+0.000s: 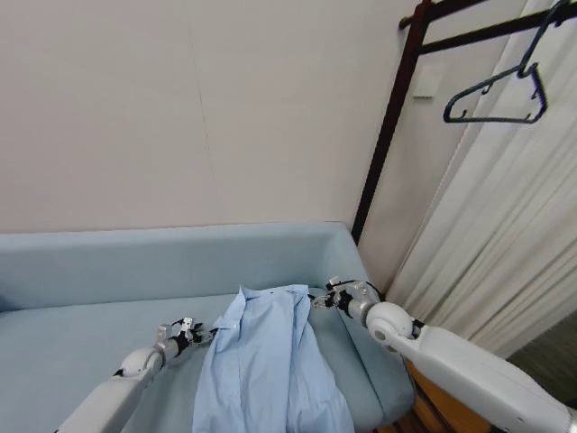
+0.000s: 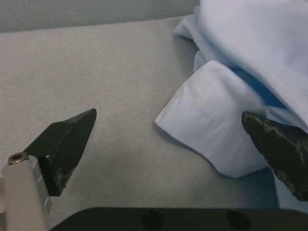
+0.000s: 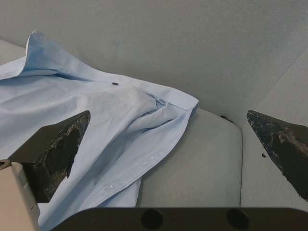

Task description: Pick up the clothes from the sofa and hang them on the clothes hanger.

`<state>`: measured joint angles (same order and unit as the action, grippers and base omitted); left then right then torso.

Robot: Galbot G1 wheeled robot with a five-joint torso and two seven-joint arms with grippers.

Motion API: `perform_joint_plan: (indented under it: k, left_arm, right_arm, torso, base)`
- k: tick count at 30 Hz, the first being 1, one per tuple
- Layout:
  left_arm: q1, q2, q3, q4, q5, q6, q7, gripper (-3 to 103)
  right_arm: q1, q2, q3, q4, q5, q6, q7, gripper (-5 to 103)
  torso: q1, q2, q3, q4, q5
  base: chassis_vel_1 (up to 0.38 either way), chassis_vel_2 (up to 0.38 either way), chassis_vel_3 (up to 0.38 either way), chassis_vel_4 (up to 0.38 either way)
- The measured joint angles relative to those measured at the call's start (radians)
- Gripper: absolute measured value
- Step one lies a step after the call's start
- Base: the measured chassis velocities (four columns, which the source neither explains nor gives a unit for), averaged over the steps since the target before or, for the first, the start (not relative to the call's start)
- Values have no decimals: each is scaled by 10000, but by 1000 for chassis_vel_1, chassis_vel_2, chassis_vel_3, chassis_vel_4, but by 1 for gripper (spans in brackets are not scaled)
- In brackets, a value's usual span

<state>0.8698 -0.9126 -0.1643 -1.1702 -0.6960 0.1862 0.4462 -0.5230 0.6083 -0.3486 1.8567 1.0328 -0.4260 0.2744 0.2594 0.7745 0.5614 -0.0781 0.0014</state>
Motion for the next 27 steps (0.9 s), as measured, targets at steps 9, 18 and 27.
perform_joint_plan:
  k: [9, 18, 27]
  left_arm:
    - [-317, -156, 169, 419, 559, -264, 169, 100]
    - [-600, -378, 349, 845, 1064, -704, 459, 72]
    - [-704, -532, 403, 1123, 1480, -875, 796, 44]
  right_arm:
    - [237, 243, -205, -289, -12, 0, -84, 100]
    - [390, 250, -316, -466, -39, 21, -189, 100]
    - [386, 295, -325, -484, -111, 49, -177, 100]
  torso:
    - [0, 0, 0, 5, 0]
    - [0, 0, 0, 2, 0]
    - [0, 0, 0, 3, 0]
  base:
    - [0, 0, 0, 0]
    - [0, 0, 0, 0]
    - [0, 0, 0, 0]
